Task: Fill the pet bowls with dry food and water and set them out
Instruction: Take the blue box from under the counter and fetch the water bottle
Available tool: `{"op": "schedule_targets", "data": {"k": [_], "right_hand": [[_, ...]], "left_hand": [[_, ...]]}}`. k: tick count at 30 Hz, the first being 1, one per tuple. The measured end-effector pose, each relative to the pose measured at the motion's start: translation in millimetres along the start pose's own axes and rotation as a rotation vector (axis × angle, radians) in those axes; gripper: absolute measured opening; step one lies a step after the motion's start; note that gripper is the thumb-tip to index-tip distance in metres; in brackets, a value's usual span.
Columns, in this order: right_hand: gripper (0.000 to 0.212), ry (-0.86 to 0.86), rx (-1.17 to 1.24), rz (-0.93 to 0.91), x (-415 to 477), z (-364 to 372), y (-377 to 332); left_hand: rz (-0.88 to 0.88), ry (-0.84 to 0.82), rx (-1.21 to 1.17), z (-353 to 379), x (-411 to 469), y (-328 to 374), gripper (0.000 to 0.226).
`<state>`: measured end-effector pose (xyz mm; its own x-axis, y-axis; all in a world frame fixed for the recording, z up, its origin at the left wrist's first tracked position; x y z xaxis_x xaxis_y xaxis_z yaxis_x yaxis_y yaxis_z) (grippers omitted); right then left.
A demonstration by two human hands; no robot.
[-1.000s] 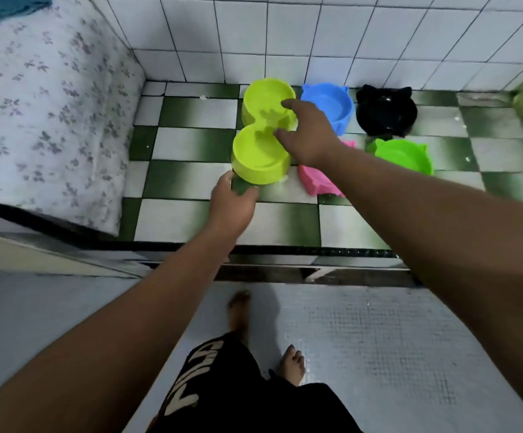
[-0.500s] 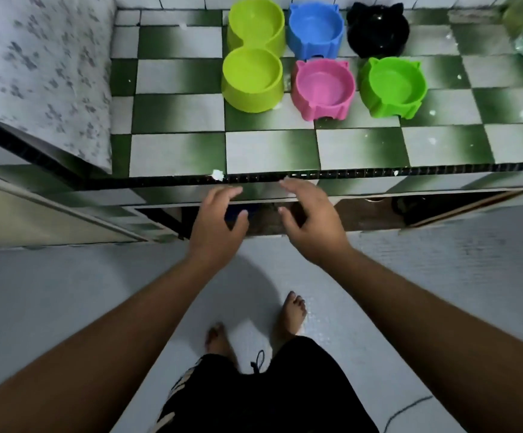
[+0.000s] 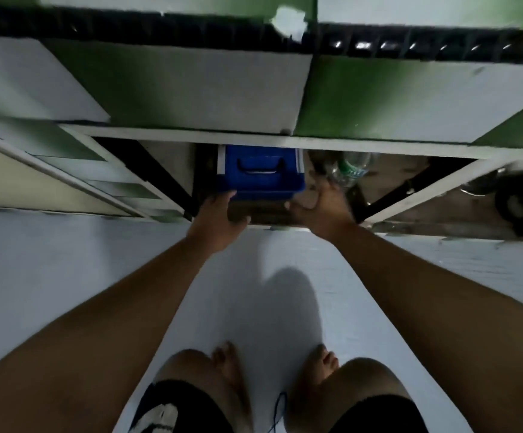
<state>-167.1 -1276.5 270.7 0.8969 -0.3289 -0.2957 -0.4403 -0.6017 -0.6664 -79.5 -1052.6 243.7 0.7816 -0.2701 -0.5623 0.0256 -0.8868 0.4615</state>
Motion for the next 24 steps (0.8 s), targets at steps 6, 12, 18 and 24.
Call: {"op": "schedule_targets", "data": {"k": [6, 12, 18, 24], "right_hand": [[0.109, 0.127, -0.034, -0.022, 119.3, 49.2, 66.8], [0.128, 0.089, 0.086, -0.046, 183.4, 101.1, 101.3], [0.121, 0.11, 0.156, -0.09, 193.4, 110.3, 109.1], [0.109, 0.146, 0.211, -0.144, 187.6, 108.9, 106.9]], "left_hand": [[0.061, 0.182, -0.029, 31.3, 144.9, -34.4, 0.094], [0.119, 0.25, -0.187, 54.3, 220.5, -46.2, 0.109], [0.118, 0.253, -0.275, 61.2, 234.9, -53.9, 0.117], [0.154, 0.248, -0.312, 59.9, 227.0, -50.7, 0.115]]}}
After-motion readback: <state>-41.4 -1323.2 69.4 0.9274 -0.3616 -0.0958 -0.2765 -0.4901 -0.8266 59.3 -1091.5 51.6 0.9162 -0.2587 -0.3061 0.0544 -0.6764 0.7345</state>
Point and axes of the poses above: each hand's wrist, its own x-axis towards the middle knuckle, its own z-axis out of the palm, y = z × x, the point moved 6 cm from there along x, towards the middle knuckle, and after that the axes turned 9 degrees about -z, right-handed, at the moved point
